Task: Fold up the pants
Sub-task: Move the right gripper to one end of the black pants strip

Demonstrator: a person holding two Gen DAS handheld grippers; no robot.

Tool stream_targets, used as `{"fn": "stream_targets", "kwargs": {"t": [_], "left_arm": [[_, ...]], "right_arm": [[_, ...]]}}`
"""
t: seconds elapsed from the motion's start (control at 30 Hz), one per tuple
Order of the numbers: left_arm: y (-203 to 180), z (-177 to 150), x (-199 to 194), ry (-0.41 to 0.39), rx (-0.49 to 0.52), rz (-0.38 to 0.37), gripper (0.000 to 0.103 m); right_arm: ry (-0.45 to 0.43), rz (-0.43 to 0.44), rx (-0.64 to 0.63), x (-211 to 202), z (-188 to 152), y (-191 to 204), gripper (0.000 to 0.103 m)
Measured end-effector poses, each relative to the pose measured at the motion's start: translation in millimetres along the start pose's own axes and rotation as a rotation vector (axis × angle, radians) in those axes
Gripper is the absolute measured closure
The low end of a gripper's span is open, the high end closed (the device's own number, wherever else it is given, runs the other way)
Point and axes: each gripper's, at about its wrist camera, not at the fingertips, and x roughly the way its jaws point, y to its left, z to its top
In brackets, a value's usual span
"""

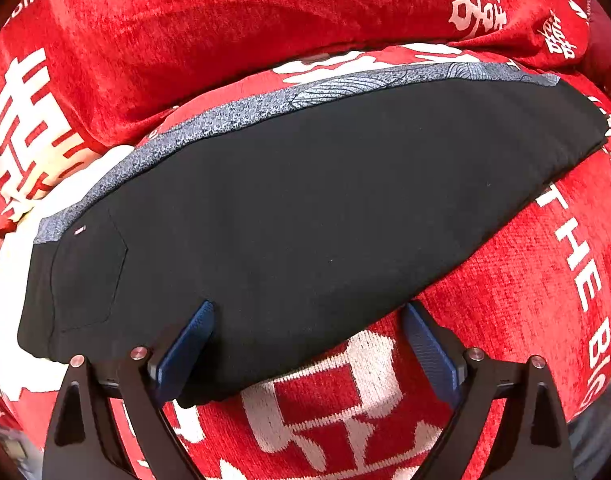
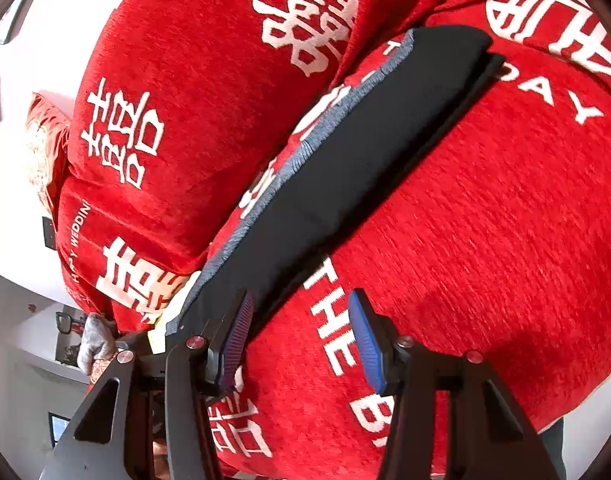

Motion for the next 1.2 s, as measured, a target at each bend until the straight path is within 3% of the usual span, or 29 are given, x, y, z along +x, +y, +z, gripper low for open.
{"fn": "stream_targets", "kwargs": {"t": [0.37, 0.5, 0.6, 0.73, 0.9, 1.07, 1.2], "left_arm": [[1.6, 3.9, -0.8, 0.033, 0.01, -0.021, 0.007], [2.9, 13.6, -23.2, 0.02, -0.027, -0.135, 0.007], [-6.0, 26.3, -38.9, -0.024, -0.035, -0.17, 0.007], [-20.7, 53.1, -51.6, -0.06, -0.044, -0.218, 0.007], [-35.1, 99.7, -50.8, -0.099, -0.055, -0.204, 0.007], [-50.7, 121.4, -16.1, -0.04, -0.063, -0.162, 0.007], [-60.8, 108.1, 14.2, 0.029, -0.039, -0.119, 0.007]], "right_arm": [[-0.047, 0.079, -0.046, -33.2, 35.9, 53.5, 0.049], [-0.084, 0.122, -0.075, -51.9, 59.4, 75.4, 0.049], [-0.128, 0.072, -0.113, -60.8, 76.3, 81.1, 0.041], [-0.14, -0.042, -0.092, -54.5, 94.2, 56.4, 0.041], [-0.164, -0.118, -0.042, -52.0, 128.0, 17.1, 0.042], [-0.136, -0.161, 0.14, -29.7, 145.8, -41.5, 0.051], [-0.11, -0.165, 0.214, -6.4, 148.6, -70.5, 0.059]]}}
